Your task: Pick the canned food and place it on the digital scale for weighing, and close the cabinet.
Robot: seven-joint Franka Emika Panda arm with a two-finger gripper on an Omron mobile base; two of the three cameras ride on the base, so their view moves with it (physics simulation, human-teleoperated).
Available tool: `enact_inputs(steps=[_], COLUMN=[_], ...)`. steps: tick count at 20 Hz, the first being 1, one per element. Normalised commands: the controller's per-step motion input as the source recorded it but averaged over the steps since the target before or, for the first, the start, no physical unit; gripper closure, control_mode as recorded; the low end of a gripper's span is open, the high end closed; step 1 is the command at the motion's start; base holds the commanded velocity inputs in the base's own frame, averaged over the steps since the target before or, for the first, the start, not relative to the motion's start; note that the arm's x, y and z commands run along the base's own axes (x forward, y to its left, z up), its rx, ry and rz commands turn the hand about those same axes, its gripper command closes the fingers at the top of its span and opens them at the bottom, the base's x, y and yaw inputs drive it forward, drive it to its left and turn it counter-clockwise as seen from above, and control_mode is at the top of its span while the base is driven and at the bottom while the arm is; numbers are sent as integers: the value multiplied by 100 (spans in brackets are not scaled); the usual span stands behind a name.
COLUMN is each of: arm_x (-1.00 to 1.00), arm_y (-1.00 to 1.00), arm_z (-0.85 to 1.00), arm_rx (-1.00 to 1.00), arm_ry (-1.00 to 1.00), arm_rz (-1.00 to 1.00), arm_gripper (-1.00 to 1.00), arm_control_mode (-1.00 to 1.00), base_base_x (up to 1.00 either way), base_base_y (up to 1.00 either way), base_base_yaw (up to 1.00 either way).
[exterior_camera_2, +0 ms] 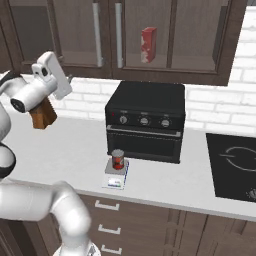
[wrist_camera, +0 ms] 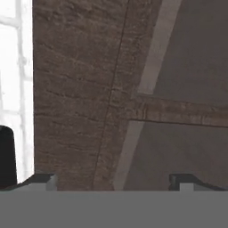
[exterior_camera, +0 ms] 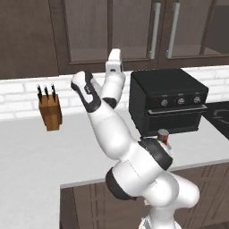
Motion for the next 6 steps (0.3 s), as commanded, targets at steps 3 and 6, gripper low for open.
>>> enact_inputs(steps=[3,6], arm_x=[45,59], arm_y=[-12,-16], arm_z=[22,5], arm_rx=[-8,-8], arm_ry=[15,9], arm_rz=[-2,-3], arm_gripper=[-100,-100], arm_control_mode=[-100,-100], base_base_x=[0,0], base_base_y=[0,0], base_base_yaw=[0,0])
